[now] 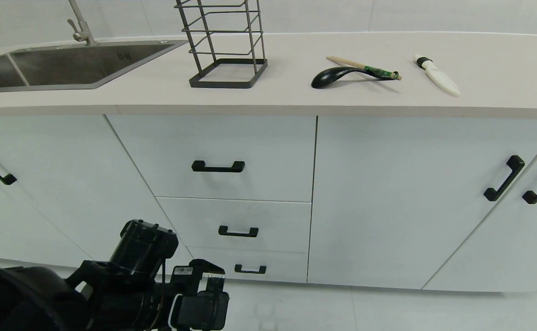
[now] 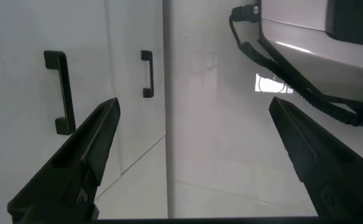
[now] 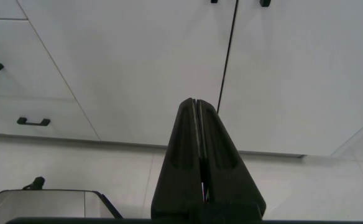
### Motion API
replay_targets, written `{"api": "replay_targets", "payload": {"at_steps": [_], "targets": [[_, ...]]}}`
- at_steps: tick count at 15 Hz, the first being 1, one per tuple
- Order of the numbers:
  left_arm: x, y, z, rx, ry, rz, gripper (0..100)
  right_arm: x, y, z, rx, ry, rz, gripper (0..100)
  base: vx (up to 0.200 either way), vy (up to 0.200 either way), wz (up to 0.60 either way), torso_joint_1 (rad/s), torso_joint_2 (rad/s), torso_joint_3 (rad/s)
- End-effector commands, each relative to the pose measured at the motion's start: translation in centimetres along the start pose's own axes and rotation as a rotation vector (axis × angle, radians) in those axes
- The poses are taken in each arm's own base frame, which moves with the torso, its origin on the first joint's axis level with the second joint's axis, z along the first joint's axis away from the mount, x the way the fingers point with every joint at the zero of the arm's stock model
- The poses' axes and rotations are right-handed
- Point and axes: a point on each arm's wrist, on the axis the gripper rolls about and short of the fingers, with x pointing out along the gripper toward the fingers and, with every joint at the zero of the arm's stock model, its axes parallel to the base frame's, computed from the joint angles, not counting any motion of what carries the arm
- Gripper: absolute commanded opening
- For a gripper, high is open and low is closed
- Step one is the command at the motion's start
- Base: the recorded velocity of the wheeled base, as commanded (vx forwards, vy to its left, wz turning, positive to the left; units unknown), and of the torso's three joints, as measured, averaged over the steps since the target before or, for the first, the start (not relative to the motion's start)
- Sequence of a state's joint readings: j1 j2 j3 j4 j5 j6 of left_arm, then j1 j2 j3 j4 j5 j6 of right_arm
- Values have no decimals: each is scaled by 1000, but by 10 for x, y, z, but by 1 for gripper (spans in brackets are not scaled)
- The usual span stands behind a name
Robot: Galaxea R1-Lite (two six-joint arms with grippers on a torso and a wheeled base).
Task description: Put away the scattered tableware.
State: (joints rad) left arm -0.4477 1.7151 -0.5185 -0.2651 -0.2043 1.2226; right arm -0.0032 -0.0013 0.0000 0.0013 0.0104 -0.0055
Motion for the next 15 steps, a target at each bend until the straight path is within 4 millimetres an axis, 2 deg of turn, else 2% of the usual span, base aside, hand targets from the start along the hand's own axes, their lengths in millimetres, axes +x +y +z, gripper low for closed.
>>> {"api": "replay_targets", "payload": {"at_steps": [1, 7, 15], "targets": [[17, 7, -1, -9, 17, -19, 100, 0, 0, 0, -1, 2, 0, 0, 0, 0, 0, 0, 0, 0], [40, 25, -2, -62, 62, 155, 100, 0, 0, 0, -1, 2, 0, 0, 0, 0, 0, 0, 0, 0], [71, 33, -9, -114, 47, 228, 100, 0, 0, 0, -1, 0, 0, 0, 0, 0, 0, 0, 0, 0]]}}
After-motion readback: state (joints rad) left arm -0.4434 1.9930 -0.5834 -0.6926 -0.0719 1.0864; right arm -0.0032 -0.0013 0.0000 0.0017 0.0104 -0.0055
